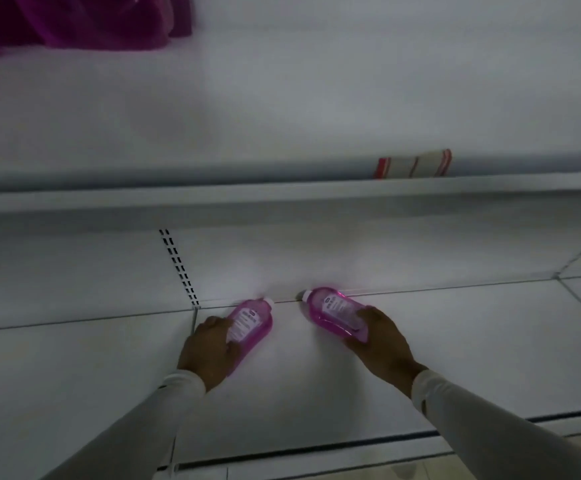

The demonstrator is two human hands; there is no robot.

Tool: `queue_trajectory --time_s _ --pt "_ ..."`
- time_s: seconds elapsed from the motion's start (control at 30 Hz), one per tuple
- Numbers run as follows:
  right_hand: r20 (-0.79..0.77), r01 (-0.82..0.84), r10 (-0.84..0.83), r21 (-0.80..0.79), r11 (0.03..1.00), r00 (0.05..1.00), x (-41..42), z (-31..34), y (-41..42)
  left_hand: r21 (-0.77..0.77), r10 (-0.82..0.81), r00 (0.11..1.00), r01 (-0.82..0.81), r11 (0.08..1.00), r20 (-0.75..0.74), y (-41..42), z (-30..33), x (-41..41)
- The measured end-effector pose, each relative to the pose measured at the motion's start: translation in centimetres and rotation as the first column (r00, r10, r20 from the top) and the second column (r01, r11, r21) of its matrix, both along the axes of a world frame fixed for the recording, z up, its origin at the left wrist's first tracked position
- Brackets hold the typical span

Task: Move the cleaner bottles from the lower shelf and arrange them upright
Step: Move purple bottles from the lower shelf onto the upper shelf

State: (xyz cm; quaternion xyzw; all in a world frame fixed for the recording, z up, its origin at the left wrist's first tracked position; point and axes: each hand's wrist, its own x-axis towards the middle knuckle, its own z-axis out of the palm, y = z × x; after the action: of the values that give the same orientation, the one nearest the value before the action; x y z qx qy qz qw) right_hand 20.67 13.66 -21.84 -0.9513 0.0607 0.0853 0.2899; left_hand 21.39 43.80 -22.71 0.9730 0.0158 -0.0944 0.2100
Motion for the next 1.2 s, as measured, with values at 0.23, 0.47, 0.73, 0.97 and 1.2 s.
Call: queue_trajectory --time_s 0.23,0.47,0.73,0.97,1.2 --pt "-0.041 0.096 -0.094 0.053 0.994 0.995 2.3 -3.4 -3.3 -0.098 0.23 0.957 -0.25 0.963 -0.179 0.7 -3.7 0.0" --pt "-0.237 0.176 -0.148 0.101 0.979 0.96 -2.5 -4.1 -2.2 -0.265 0.247 0.913 -0.339 0.903 -0.325 -3.9 -6.4 -4.8" --pt "-0.311 0.285 -0.192 0.29 0.913 0.931 -4.8 -4.5 -2.9 -0.469 0.257 0.889 -0.423 0.775 -0.378 -6.7 -3.8 -7.0" --pt "-0.139 0.213 -0.198 0.107 0.971 0.97 -6.1 -2.6 -3.6 -0.235 0.287 0.957 -0.29 0.928 -0.045 -6.7 -1.7 -8.6" --pt "0.067 -0.077 0.075 0.024 0.997 0.995 -8.9 -1.9 -0.8 -0.213 0.026 0.998 -0.013 0.977 0.055 -9.9 -0.9 -10.1"
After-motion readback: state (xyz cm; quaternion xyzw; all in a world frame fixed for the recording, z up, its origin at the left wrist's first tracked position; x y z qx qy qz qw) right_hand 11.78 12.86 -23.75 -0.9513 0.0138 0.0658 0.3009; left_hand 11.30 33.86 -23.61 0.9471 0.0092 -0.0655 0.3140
